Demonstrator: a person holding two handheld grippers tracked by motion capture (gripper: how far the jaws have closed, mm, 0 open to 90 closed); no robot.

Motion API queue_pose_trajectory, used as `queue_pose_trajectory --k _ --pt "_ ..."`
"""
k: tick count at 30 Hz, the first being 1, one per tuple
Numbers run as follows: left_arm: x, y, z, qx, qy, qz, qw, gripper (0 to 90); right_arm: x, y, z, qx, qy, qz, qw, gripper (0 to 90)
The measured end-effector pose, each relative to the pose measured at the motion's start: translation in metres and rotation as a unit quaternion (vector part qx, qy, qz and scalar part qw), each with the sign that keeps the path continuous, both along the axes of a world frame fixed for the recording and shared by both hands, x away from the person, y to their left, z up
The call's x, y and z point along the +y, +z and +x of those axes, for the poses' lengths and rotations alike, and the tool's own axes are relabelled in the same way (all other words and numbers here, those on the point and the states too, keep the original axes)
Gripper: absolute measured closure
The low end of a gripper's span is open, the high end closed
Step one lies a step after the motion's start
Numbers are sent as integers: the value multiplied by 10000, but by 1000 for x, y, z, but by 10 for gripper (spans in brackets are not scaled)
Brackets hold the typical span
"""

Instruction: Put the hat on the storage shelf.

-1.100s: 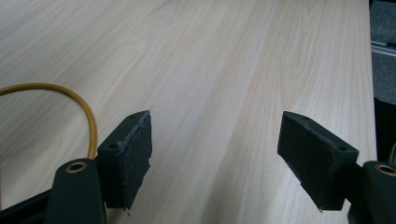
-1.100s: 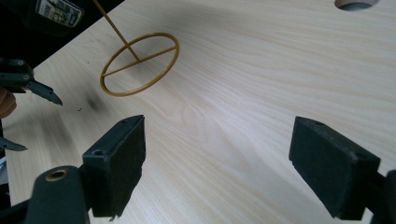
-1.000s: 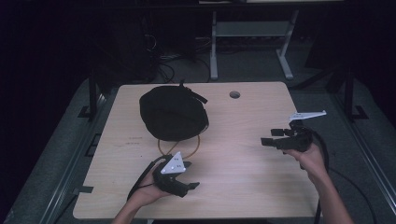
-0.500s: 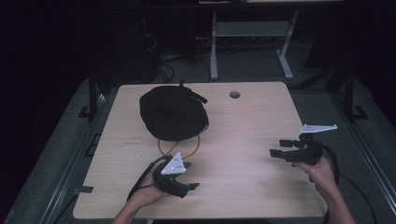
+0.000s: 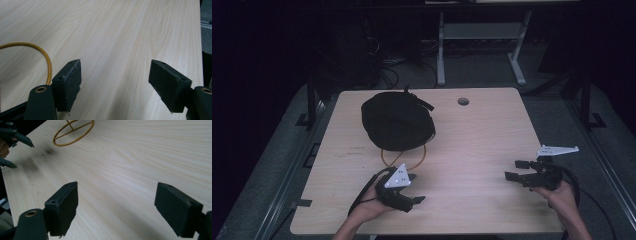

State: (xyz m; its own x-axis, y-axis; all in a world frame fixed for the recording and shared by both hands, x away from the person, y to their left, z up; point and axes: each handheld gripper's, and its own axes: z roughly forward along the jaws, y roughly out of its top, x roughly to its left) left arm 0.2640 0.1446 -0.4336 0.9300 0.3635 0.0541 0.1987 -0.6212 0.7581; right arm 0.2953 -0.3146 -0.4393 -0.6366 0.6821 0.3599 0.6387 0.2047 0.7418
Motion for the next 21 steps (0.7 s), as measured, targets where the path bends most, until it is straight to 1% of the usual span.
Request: queue_pose_trajectory --k 4,5,7,9,10,14,16,17,18,20,21 --pt "0 0 0 7 6 5 10000 262 -1 -3 -8 66 1 -1 10000 185" --pt "0 0 0 1 7 -5 10000 262 -2 -4 -11 33 9 11 10000 185" --pt "-1 0 0 22 24 -44 10000 262 -2 -5 -15 54 18 41 10000 186" --pt "-1 0 0 29 2 -38 10000 262 -2 -6 -18 50 32 43 10000 186" --pt "-1 -1 0 55 5 -67 10000 262 -1 -8 -23 46 34 16 10000 186" --pt "-2 -1 0 62 -12 -62 10000 262 0 -10 -30 61 31 54 10000 186" --pt "-2 -1 0 60 -14 -86 9999 263 1 -12 -35 7 47 109 9999 185" --pt "-2 0 0 64 -13 -93 9999 262 2 -13 -38 11 45 95 9999 183" --pt "-2 0 0 81 -6 -113 9999 263 2 -13 -39 -29 35 86 10000 183" --pt "-1 1 0 81 -29 -82 9999 262 4 -14 -44 -118 45 93 9999 179" --pt "-1 1 0 81 -29 -82 9999 262 5 -15 -46 -184 29 148 9997 179"
